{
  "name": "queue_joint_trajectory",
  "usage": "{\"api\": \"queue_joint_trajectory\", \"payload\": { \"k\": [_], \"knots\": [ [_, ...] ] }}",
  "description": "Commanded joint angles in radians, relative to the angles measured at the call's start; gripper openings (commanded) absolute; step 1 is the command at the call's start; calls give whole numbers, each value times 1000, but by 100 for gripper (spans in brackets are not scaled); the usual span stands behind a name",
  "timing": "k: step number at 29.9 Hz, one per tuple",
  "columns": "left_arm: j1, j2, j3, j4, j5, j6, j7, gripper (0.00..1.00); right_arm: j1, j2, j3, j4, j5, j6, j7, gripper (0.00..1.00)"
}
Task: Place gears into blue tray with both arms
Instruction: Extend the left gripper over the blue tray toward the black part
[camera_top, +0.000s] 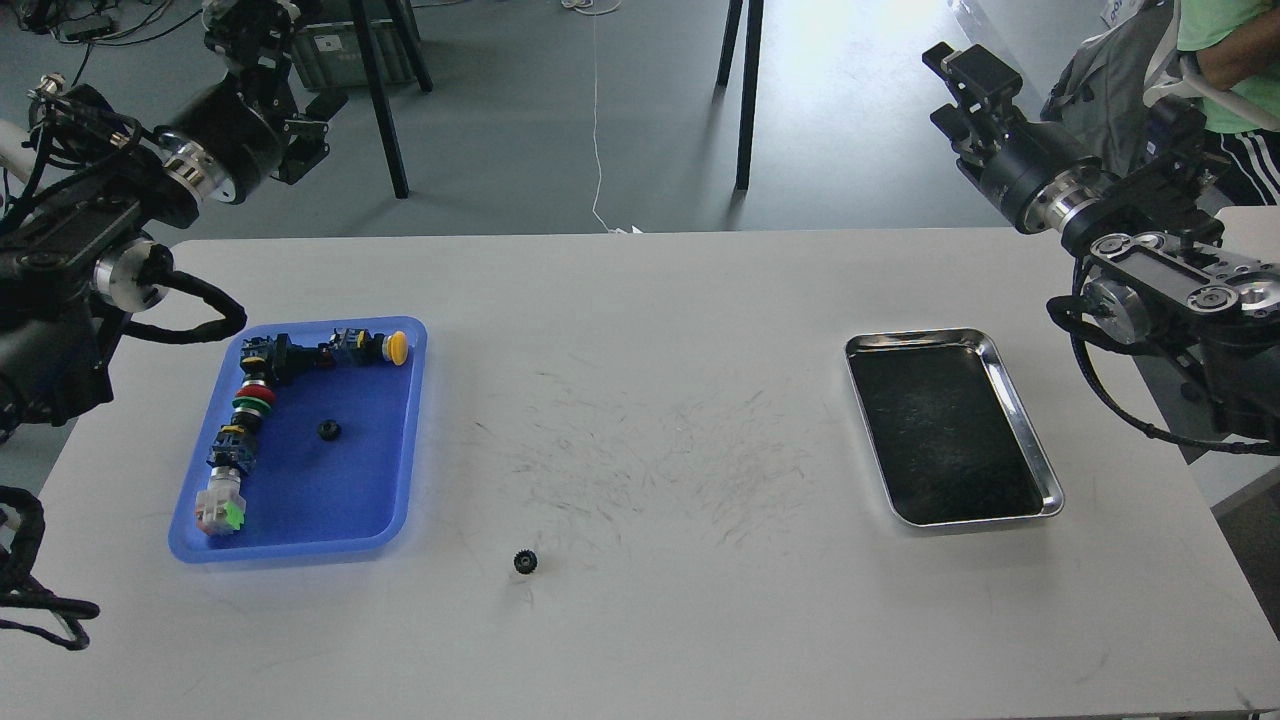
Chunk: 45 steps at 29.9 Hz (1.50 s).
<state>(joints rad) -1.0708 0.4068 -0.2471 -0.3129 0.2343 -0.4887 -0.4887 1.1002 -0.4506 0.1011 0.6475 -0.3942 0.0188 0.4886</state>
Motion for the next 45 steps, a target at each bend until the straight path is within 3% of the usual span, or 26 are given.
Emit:
{"api": "queue_joint_trajectory", "payload": {
  "k": [1,7,11,19,39,45],
  "knots": [
    [37,-26,5,-15,-6,0,0,98,0,0,14,0,0,0,0,78],
    [61,-36,64,-136,26,0,0,99,-19,0,15,0,0,0,0,78],
    [61,10,89,-325,75,0,0,99,-26,0,15,-2,0,0,0,78],
    [52,116,123,-584,309,0,0,99,-37,1,26,0,0,-2,0,78],
    [8,244,244,-568,379,0,0,99,-46,-7,51,0,0,0,0,78],
    [22,283,209,-615,188,0,0,99,-46,-7,54,0,0,0,0,79]
  ]
}}
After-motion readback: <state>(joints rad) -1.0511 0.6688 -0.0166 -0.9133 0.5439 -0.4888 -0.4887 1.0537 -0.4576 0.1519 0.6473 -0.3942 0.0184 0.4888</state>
